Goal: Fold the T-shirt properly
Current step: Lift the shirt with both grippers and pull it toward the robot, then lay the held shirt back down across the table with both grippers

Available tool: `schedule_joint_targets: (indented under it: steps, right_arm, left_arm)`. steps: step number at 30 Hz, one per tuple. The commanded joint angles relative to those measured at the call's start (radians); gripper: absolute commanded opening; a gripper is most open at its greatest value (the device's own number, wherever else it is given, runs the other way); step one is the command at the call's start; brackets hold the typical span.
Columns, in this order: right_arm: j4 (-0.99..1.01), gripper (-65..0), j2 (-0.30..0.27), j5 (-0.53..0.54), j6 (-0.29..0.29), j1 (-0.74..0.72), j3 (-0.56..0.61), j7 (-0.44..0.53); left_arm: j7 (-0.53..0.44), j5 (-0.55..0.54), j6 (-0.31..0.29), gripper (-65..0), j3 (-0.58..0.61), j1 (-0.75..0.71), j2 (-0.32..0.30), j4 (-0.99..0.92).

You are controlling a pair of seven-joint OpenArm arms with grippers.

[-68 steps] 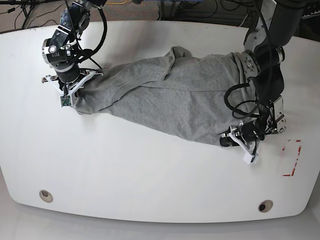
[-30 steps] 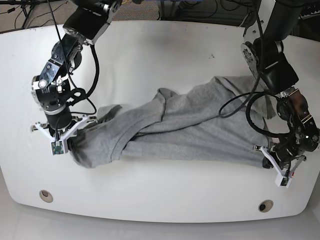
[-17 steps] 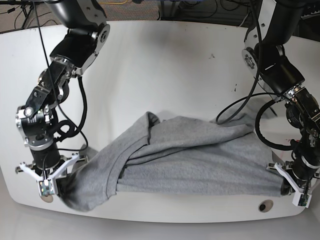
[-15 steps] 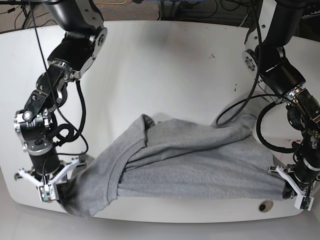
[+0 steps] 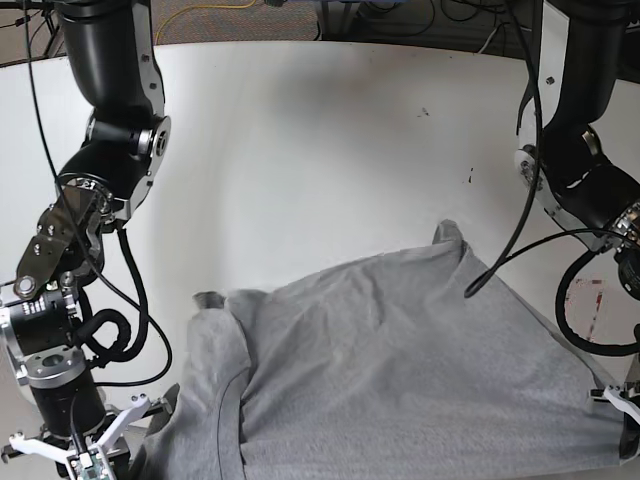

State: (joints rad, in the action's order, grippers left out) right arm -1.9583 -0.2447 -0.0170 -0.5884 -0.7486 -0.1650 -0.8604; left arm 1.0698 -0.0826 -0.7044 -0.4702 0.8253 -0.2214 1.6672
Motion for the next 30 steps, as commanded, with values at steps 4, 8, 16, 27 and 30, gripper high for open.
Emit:
schedule_joint_targets:
  steps: [4,8,16,27,30]
  right_arm:
    - [-0.014,-64.5,-0.017,-0.005,0.005,-0.059,-0.001,0.017]
    - [-0.014,-64.7,-0.025,-0.005,-0.032,-0.052,-0.005,0.017]
    - [-0.016,-64.7,-0.023,-0.005,-0.064,0.030,-0.043,0.017]
    - [-0.008,-64.5,-0.023,-0.005,-0.087,0.014,-0.063,0.022]
    - [0.012,-64.5,-0.021,-0.004,-0.087,-0.024,-0.061,0.020]
  left_arm:
    - [-0.021,-0.007,0.006,-65.0,0.001,0.058,-0.028,0.011]
    - [-0.021,-0.007,0.006,-65.0,0.001,0.053,-0.031,0.011]
    - [0.031,-0.007,0.006,-65.0,-0.008,0.052,-0.034,0.012]
    - [0.086,-0.007,0.006,-65.0,-0.055,0.154,-0.036,-0.011]
    - [0.089,-0.003,0.006,-65.0,-0.055,0.197,-0.036,-0.012]
